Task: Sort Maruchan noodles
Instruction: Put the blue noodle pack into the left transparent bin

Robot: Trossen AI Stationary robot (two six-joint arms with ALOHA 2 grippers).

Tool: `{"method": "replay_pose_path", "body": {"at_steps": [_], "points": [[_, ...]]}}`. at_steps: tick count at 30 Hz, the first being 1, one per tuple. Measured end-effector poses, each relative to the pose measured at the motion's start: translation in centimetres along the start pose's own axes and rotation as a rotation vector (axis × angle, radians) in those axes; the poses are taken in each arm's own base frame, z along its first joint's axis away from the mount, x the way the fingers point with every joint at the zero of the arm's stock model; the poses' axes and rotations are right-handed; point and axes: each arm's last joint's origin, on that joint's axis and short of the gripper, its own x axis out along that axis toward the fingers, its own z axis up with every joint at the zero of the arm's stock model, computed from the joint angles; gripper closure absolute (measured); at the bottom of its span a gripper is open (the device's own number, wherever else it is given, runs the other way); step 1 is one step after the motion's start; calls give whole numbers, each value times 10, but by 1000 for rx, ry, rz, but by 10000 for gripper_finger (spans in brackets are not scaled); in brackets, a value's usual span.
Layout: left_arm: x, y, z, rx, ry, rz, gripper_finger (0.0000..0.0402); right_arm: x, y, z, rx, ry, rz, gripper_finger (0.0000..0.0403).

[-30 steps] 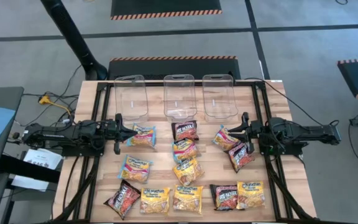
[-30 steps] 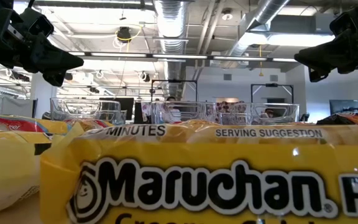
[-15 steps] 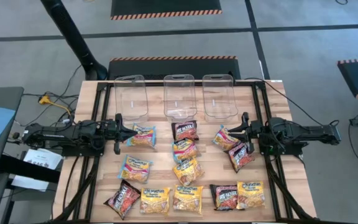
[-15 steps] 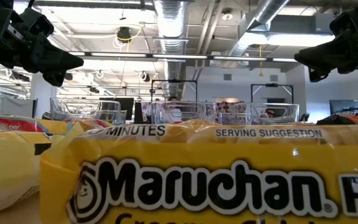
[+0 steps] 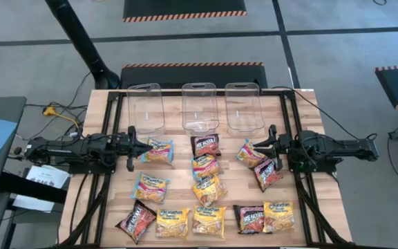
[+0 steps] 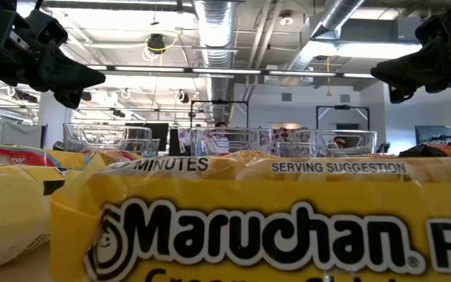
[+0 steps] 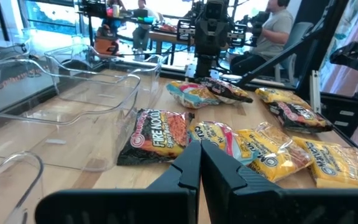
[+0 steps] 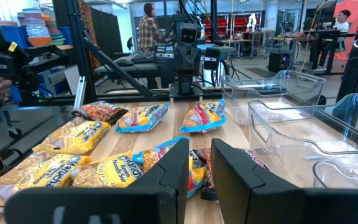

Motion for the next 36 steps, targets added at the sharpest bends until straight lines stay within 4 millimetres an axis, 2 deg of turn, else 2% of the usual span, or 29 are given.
{"method": "replay_pose_path", "body": {"at_steps": [17,22,30,36], "points": [[0,0,0,-77,-3,-1,397,0,0,0,0,0,0,308],[0,0,0,-93,-4,7,369,0,0,0,0,0,0,308],[0,2,1,-58,-25,77,296,0,0,0,0,-1,0,308],[-1,1,9,-218,-105,52,281,0,0,0,0,0,0,308]]}}
